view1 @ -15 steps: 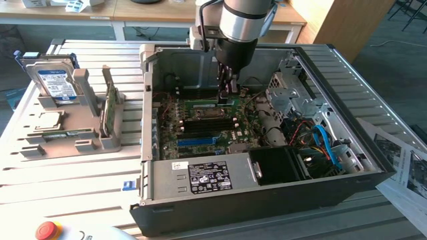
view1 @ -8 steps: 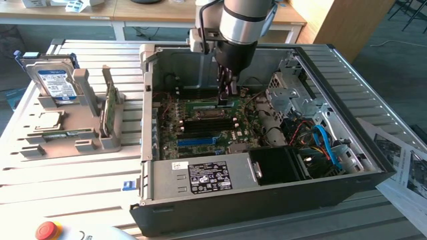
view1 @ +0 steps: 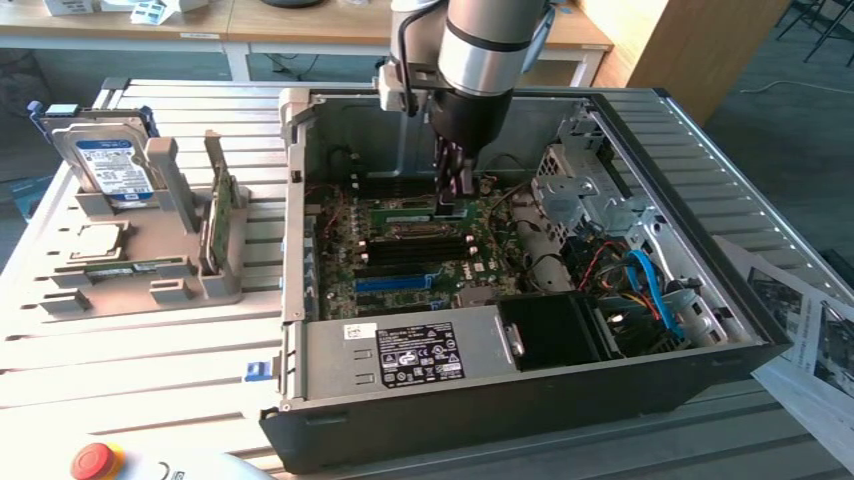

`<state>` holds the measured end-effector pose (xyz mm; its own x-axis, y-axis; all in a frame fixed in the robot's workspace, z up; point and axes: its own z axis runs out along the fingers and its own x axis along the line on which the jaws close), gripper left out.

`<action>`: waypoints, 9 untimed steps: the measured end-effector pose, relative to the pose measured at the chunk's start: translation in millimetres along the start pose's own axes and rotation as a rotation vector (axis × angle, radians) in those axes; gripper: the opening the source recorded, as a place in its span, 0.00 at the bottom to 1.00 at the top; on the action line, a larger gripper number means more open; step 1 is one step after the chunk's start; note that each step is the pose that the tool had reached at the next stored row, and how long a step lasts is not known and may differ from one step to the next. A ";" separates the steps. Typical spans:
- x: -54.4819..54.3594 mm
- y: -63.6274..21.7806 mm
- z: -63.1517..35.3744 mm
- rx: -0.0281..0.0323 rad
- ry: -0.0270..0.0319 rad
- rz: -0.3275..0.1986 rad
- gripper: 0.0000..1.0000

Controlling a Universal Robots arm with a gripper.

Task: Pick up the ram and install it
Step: 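Insert the ram into the slot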

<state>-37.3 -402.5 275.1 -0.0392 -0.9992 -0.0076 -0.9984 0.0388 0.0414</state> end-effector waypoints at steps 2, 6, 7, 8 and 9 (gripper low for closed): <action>0.0 -0.1 2.2 0.0000 0.0000 0.000 0.12; 0.1 -0.3 7.1 0.0000 0.0000 0.000 0.12; 0.2 -0.4 8.5 0.0000 0.0001 0.000 0.12; 0.2 -0.4 9.8 0.0000 0.0002 0.000 0.12; 0.2 -0.5 11.2 0.0000 0.0002 0.000 0.12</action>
<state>-37.3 -402.6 263.9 -0.0391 -0.9992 -0.0074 -0.9984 0.0387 0.0414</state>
